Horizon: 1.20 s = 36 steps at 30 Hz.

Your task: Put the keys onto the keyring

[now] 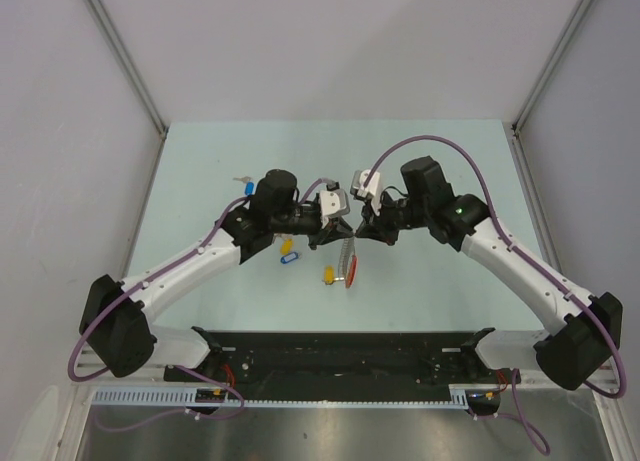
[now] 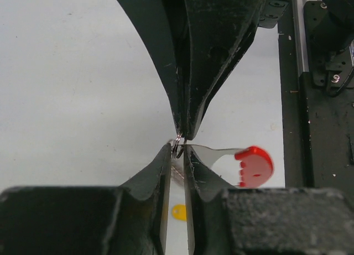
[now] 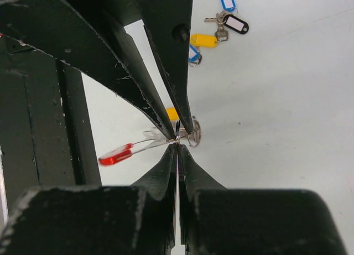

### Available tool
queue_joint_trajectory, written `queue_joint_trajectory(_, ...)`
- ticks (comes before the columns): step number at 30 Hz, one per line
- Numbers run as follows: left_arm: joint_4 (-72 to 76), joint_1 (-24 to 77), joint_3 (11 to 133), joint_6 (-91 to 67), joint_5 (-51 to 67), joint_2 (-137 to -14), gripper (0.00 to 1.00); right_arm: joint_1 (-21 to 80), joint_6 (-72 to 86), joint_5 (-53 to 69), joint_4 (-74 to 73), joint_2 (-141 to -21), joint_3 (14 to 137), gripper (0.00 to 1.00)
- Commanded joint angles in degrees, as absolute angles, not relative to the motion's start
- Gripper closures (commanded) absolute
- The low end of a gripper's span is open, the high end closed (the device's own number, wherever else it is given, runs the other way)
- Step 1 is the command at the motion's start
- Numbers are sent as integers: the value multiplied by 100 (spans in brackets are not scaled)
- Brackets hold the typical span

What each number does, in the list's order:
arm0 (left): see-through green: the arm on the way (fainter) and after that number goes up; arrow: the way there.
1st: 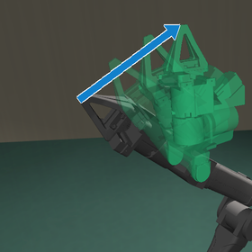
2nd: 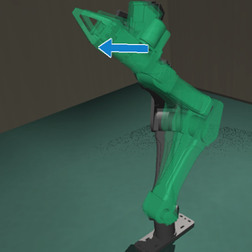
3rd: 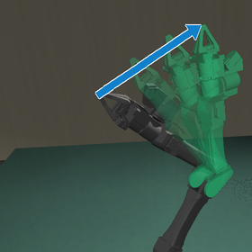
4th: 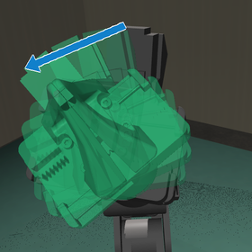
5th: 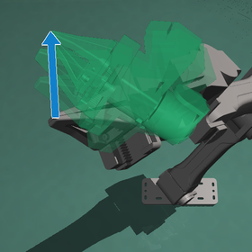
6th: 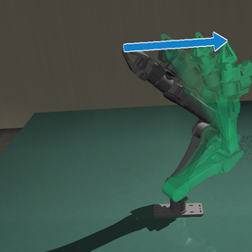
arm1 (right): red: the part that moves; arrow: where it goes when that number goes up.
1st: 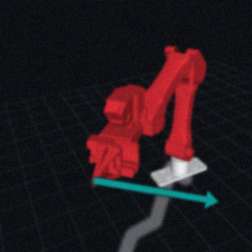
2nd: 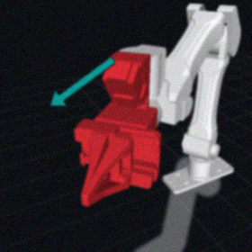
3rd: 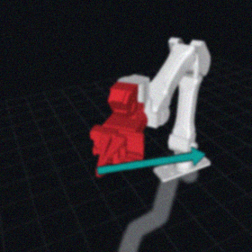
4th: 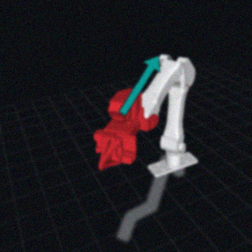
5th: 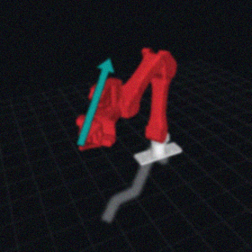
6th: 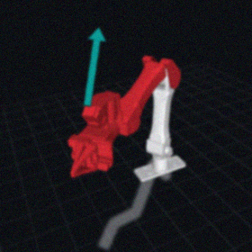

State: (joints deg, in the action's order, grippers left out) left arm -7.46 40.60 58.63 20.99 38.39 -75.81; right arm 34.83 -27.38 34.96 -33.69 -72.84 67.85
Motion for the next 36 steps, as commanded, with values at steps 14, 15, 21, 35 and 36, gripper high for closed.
queue_joint_trajectory(14,-844,4140,6196,2083,4219,-7664,100,3577,-2805,3525,-3384,-7339,7058,96)
queue_joint_trajectory(15,-705,4140,6170,1987,4123,-7638,100,3586,-2752,3437,-3366,-7295,7058,92)
queue_joint_trajectory(21,500,4140,5504,1223,3526,-7287,100,3367,-1768,2910,-2061,-6603,6445,73)
queue_joint_trajectory(35,3839,4131,3974,-272,3015,-7506,100,3217,-220,2207,1474,-5669,4026,66)
queue_joint_trajectory(36,4024,4131,3825,-307,2989,-7549,100,3217,-185,2163,1624,-5669,3904,66)
